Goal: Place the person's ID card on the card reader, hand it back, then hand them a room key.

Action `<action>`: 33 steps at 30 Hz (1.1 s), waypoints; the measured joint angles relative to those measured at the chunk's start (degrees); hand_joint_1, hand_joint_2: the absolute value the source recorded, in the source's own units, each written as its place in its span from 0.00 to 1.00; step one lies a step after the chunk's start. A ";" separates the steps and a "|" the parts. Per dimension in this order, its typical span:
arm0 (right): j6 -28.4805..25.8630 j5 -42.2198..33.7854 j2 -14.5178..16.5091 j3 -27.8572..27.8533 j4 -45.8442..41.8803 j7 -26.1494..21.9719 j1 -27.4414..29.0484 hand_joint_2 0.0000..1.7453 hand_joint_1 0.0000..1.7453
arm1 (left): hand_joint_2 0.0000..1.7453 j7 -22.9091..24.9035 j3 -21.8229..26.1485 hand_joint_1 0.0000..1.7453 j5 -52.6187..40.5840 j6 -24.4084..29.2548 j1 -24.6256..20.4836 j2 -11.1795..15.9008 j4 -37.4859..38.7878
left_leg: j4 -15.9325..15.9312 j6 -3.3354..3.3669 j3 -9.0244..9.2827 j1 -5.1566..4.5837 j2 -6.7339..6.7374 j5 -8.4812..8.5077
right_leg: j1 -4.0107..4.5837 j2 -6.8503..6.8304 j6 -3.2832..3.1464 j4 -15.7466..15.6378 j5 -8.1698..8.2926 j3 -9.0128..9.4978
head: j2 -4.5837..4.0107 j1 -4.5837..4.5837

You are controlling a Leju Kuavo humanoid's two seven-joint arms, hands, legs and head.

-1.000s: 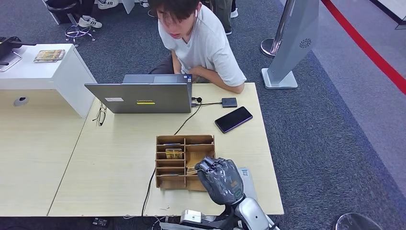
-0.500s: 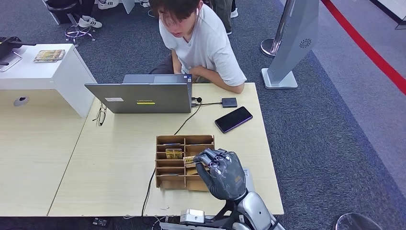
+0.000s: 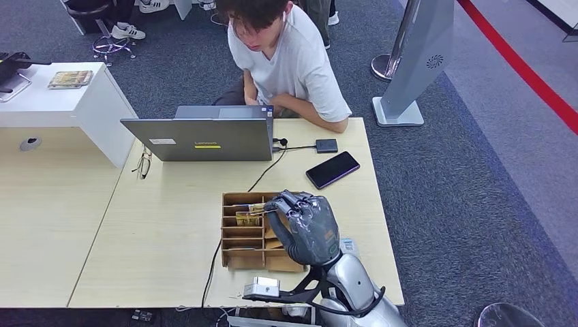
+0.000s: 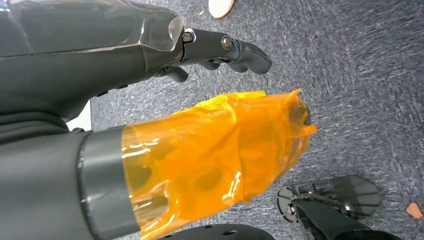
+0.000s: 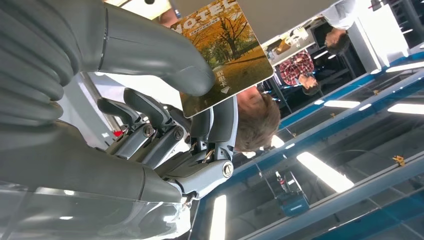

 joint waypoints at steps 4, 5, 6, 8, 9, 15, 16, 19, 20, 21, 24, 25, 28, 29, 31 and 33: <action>0.40 -0.37 0.79 0.78 2.09 0.87 -2.37 1.00 1.00 | 0.00 1.65 -0.80 0.00 -0.93 -0.47 -0.58 -0.33 0.00 | 0.00 0.00 0.00 0.00 0.00 0.00 | 0.00 0.00 0.00 0.00 0.00 0.00 | 0.00 0.01; 0.55 -0.30 1.02 0.95 2.74 1.06 -3.03 1.00 1.00 | 0.00 2.10 -0.95 0.00 -1.34 -0.60 -0.76 -0.42 0.00 | 0.00 0.00 0.00 0.00 0.00 0.00 | 0.00 0.00 0.00 0.01 0.00 0.00 | 0.00 0.01; 0.70 -0.21 1.23 1.16 3.42 1.25 -3.73 1.00 1.00 | 0.00 2.47 -1.06 0.00 -1.81 -0.75 -0.96 -0.48 -0.01 | 0.00 0.00 0.00 0.00 0.00 0.00 | 0.00 0.00 0.00 0.01 0.01 0.00 | 0.00 0.01; 0.98 -0.03 1.66 1.68 4.86 1.68 -5.13 1.00 1.00 | 0.00 2.99 -1.25 0.00 -2.74 -1.04 -1.30 -0.58 -0.02 | 0.00 0.00 0.00 0.00 0.00 0.01 | 0.00 0.00 0.00 0.01 0.01 0.00 | 0.00 0.01; 1.04 0.01 1.88 1.87 5.50 1.83 -5.76 1.00 1.00 | 0.00 3.16 -1.34 0.00 -3.13 -1.14 -1.44 -0.63 -0.02 | 0.00 0.00 0.00 0.00 0.00 0.01 | 0.00 0.00 0.00 0.01 0.02 0.00 | 0.00 0.01; 1.24 -0.06 3.15 2.52 8.48 2.89 -8.75 1.00 1.00 | 0.00 3.82 -1.66 0.00 -5.78 -1.35 -1.97 -0.80 -0.02 | 0.00 0.02 -0.01 0.00 -0.01 0.02 | 0.00 0.00 0.00 0.01 0.02 0.00 | 0.00 0.00; 1.36 -0.10 3.40 2.61 9.07 3.17 -9.33 1.00 1.00 | 0.00 4.06 -1.69 0.00 -6.59 -1.42 -2.10 -0.81 -0.02 | 0.00 0.02 0.00 0.00 -0.01 0.02 | 0.00 0.00 0.00 0.01 0.02 0.00 | 0.00 0.00; 1.89 0.14 4.11 2.81 10.87 4.05 -11.12 1.00 1.00 | 0.00 4.97 -1.75 0.00 -8.75 -1.72 -2.52 -0.85 -0.03 | 0.00 0.02 0.00 0.00 0.00 0.03 | 0.00 0.00 0.00 0.01 0.02 0.00 | 0.00 0.00; 2.07 0.36 4.32 2.85 11.49 4.36 -11.71 1.00 1.00 | 0.00 5.22 -1.79 0.00 -9.25 -1.77 -2.67 -0.87 -0.04 | 0.00 0.02 0.00 0.00 -0.01 0.03 | 0.00 0.00 0.00 0.01 0.02 0.00 | 0.00 0.01; 2.29 0.57 4.52 2.87 12.13 4.68 -12.31 1.00 1.00 | 0.00 5.42 -1.85 0.00 -9.70 -1.83 -2.81 -0.88 -0.04 | 0.00 0.01 0.00 0.00 -0.01 0.04 | 0.00 0.00 0.00 0.01 0.02 0.00 | 0.00 0.01; 2.99 0.79 5.05 2.89 13.99 5.62 -14.23 1.00 1.00 | 0.00 5.97 -2.03 0.00 -10.79 -2.16 -3.25 -0.87 -0.04 | 0.00 -0.01 0.00 0.00 -0.01 0.06 | 0.00 0.00 0.00 0.02 0.04 0.00 | 0.00 0.01; 3.19 0.79 5.18 2.89 14.53 5.90 -14.84 1.00 1.00 | 0.00 6.14 -2.05 0.00 -11.09 -2.28 -3.40 -0.88 -0.04 | 0.01 -0.01 0.00 0.00 -0.01 0.06 | 0.00 0.00 0.00 0.02 0.04 0.00 | 0.00 0.01; 3.62 1.12 5.42 2.89 15.97 6.85 -16.73 1.00 1.00 | 0.00 6.28 -2.07 0.00 -12.05 -2.66 -3.92 -0.89 -0.07 | 0.01 -0.01 0.00 0.00 -0.01 0.06 | 0.00 0.00 0.00 0.02 0.04 0.00 | 0.00 0.00; 3.74 1.33 5.45 2.88 16.39 7.14 -17.37 1.00 1.00 | 0.00 6.31 -2.07 0.00 -12.33 -2.78 -4.10 -0.89 -0.10 | 0.01 -0.01 0.00 0.00 -0.01 0.06 | 0.00 0.00 0.00 0.02 0.04 0.00 | 0.00 0.00; 3.96 1.67 5.46 2.84 17.06 7.63 -18.46 1.00 1.00 | 0.00 6.45 -2.08 0.00 -12.90 -2.96 -4.43 -0.90 -0.19 | 0.02 -0.01 0.00 0.00 -0.01 0.06 | 0.00 0.00 0.00 0.02 0.04 0.00 | 0.00 0.01; 4.14 1.83 5.47 2.74 17.62 8.18 -19.33 1.00 1.00 | 0.00 6.59 -2.09 0.00 -13.55 -3.14 -4.65 -0.91 -0.30 | 0.02 -0.01 0.00 0.00 -0.01 0.06 | 0.00 0.00 0.00 0.02 0.04 0.00 | 0.00 0.00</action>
